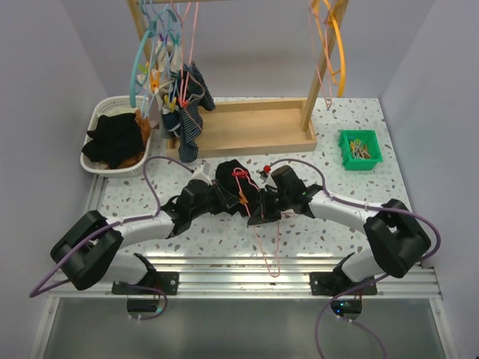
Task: Remove the underwear clipped to the hanger
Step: Remove the underwear from the hanger.
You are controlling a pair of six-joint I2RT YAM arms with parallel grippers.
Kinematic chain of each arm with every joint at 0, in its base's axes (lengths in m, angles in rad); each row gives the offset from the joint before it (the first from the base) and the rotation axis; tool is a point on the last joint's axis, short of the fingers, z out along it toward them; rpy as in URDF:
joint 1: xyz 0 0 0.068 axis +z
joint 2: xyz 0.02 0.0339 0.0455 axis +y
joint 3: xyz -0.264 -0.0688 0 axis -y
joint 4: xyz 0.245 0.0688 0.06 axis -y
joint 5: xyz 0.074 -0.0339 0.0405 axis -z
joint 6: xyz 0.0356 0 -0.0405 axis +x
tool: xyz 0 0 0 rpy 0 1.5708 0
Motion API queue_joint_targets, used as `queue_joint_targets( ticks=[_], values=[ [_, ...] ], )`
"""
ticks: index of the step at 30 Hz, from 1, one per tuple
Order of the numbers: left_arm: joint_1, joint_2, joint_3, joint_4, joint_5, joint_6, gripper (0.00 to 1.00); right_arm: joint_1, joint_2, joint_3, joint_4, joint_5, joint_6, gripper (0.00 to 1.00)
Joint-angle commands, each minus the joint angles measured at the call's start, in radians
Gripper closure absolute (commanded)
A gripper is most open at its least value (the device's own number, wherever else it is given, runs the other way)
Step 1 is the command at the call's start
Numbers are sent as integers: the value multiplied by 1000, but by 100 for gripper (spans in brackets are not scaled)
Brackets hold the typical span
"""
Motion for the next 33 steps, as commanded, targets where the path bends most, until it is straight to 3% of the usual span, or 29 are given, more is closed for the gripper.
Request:
queue_joint_targets(
  ticks=[1, 3, 4, 6, 7, 10, 19, 27, 33],
  values=[
    [1, 18, 7, 45, -25, 19, 77, 4, 16, 42, 7, 0, -43, 100],
    [1, 8, 18, 19, -25, 16, 59, 4, 22, 47, 5, 0, -47, 100],
    [1, 2, 21, -15, -28, 17, 42, 3, 24, 48, 4, 1, -48, 100],
    [1, -20, 34, -59, -50, 14, 29, 4, 30, 54, 2, 4, -53, 100],
    [-1, -28, 38, -99, -59, 14, 17, 4, 34, 56, 4, 6, -53, 100],
    [1, -63, 44, -164, -103, 2, 1, 3, 44, 62, -3, 6, -62, 100],
    [1, -80, 131, -283, -96, -30, 0, 3, 77, 73, -7, 21, -74, 100],
    [-4, 133, 404, -544, 36, -1, 1, 4, 83, 91, -18, 50, -79, 100],
    [-7, 242, 525, -711, 70, 68, 9, 4, 80, 94, -24, 70, -73, 100]
  ],
)
